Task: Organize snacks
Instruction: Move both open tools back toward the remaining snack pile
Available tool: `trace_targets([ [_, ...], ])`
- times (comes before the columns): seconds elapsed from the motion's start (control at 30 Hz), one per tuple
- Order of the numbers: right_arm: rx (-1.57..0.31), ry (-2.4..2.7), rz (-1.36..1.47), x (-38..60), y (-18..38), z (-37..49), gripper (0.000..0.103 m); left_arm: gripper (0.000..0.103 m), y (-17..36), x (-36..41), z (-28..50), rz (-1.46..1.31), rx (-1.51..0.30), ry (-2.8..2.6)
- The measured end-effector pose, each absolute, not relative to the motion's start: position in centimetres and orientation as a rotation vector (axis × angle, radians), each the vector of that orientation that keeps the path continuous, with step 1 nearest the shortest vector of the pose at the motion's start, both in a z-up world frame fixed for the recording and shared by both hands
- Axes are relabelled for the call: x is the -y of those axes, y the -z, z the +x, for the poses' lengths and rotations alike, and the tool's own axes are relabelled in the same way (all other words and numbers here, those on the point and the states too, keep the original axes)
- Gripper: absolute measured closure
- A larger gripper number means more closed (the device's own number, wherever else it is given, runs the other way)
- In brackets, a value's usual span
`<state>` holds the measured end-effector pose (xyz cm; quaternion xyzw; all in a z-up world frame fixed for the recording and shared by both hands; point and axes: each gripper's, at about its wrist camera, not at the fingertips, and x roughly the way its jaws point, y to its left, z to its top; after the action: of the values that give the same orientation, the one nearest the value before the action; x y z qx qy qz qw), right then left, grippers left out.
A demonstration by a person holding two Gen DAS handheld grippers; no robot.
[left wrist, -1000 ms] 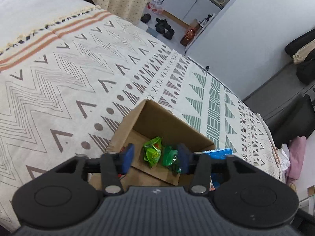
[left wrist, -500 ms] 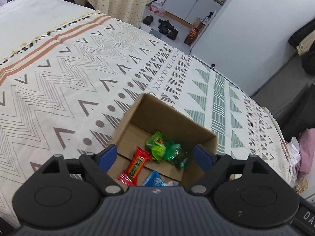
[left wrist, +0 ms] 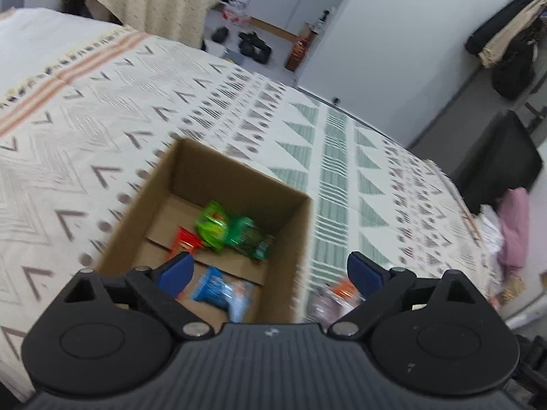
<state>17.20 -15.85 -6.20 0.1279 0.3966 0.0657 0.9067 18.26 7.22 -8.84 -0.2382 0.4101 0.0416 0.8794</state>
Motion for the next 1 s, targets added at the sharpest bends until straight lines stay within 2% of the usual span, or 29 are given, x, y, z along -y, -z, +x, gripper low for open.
trace_targets([
  [0.13, -0.815, -0.129, 0.269, 17.8, 6.2, 16.4, 0.000, 0.006, 8.2, -5.5, 17.8, -0.480, -0.841, -0.036],
  [0.27, -0.807, -0.111, 0.273, 19.8, 6.1, 15.5, 0.000, 0.000, 7.6, -4.0, 17.5, -0.463, -0.850, 0.007],
  [1.0, -0.813, -0.148, 0.333, 28.9, 7.6, 13.2, 0.000, 0.000, 8.8, 3.4, 16.8, -0.334, -0.863, 0.059],
])
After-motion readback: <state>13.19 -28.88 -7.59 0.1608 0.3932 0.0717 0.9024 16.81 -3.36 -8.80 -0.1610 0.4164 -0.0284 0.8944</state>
